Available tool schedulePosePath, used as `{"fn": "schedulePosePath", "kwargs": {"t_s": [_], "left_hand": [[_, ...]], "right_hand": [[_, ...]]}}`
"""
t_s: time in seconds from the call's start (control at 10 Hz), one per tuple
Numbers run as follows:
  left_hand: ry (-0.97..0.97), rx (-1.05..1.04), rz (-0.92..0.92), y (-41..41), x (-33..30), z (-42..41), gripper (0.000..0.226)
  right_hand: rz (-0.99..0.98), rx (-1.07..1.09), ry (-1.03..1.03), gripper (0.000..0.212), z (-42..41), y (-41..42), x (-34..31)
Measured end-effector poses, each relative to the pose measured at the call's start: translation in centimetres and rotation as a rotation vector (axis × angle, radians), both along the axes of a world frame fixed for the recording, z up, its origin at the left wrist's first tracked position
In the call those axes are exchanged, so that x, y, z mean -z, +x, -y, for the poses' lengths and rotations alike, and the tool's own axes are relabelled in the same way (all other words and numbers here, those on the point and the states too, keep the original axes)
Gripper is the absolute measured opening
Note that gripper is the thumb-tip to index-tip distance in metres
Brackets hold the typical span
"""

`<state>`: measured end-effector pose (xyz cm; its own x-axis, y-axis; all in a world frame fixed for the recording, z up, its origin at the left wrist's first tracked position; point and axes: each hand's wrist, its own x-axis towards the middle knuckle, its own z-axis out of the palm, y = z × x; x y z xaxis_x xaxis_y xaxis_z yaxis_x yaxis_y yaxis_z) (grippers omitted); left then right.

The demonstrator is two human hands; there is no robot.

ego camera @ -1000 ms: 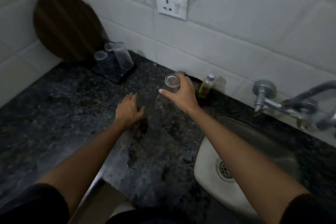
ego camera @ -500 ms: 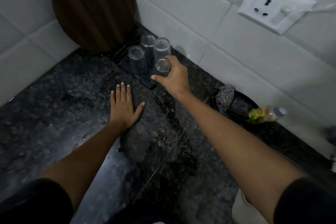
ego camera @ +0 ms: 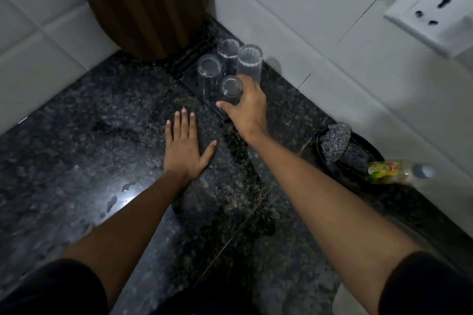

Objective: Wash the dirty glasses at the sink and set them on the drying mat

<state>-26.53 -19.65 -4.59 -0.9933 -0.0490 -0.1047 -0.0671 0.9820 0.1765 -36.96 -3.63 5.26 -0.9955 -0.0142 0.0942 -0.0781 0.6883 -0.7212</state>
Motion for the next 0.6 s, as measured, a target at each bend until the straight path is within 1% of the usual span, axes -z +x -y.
{"fn": "schedulePosePath", "kwargs": {"t_s": [0.5, 0.6], "left_hand": [[0.009, 0.012, -0.013, 0.09, -0.21, -0.03, 0.097], [0.016, 0.002, -0.043, 0.06, 0.1, -0.06, 0.098]], "right_hand": [[0.008, 0.017, -0.052, 0.078, 0.5, 0.1, -0.13], [0.007, 0.02, -0.08, 0.08, 0.47, -0.1, 0.12]]}}
